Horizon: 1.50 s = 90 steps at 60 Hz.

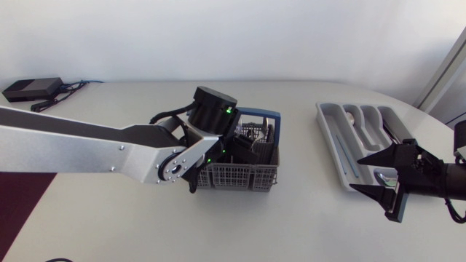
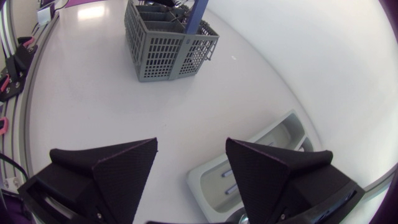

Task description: Unload the cutlery basket into the drawer organizer.

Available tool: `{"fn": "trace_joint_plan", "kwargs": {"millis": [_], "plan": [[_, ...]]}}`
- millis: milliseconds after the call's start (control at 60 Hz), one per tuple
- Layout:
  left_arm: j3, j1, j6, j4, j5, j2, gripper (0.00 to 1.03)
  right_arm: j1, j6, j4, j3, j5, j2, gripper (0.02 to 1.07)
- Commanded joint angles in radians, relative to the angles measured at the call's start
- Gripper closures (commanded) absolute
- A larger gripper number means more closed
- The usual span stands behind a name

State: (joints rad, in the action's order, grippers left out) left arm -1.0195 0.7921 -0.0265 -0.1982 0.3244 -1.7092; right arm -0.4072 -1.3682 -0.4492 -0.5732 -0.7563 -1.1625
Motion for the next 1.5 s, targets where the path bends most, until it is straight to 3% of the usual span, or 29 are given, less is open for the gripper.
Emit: {"fn": "trace_joint_plan", "kwargs": {"millis": [0, 100, 200, 633, 1033, 1400, 1483], "plan": [[0.010, 0.009, -0.009, -0.014, 0.016, -0.044, 0.45, 0.005, 0.014, 0.009, 0.032, -0.009, 0.009, 0.27], [0.001, 0.009, -0.009, -0.021, 0.016, -0.063, 0.50, 0.005, 0.015, 0.018, 0.035, -0.015, 0.009, 0.27], [-0.001, 0.012, -0.009, -0.037, 0.016, -0.066, 0.72, 0.004, 0.012, 0.021, 0.041, -0.017, 0.009, 0.27], [0.024, 0.012, 0.016, -0.110, 0.016, -0.081, 0.99, 0.007, 0.012, 0.023, 0.070, -0.018, 0.043, 0.27], [0.113, 0.007, 0.045, -0.161, 0.007, -0.033, 1.00, 0.031, 0.034, 0.023, 0.075, -0.018, 0.069, 0.27], [0.277, 0.030, 0.125, -0.305, 0.002, 0.068, 1.00, 0.053, 0.066, 0.033, 0.082, -0.017, 0.090, 0.27], [0.328, 0.038, 0.145, -0.379, 0.002, 0.094, 1.00, 0.057, 0.072, 0.033, 0.091, -0.015, 0.112, 0.27]]}}
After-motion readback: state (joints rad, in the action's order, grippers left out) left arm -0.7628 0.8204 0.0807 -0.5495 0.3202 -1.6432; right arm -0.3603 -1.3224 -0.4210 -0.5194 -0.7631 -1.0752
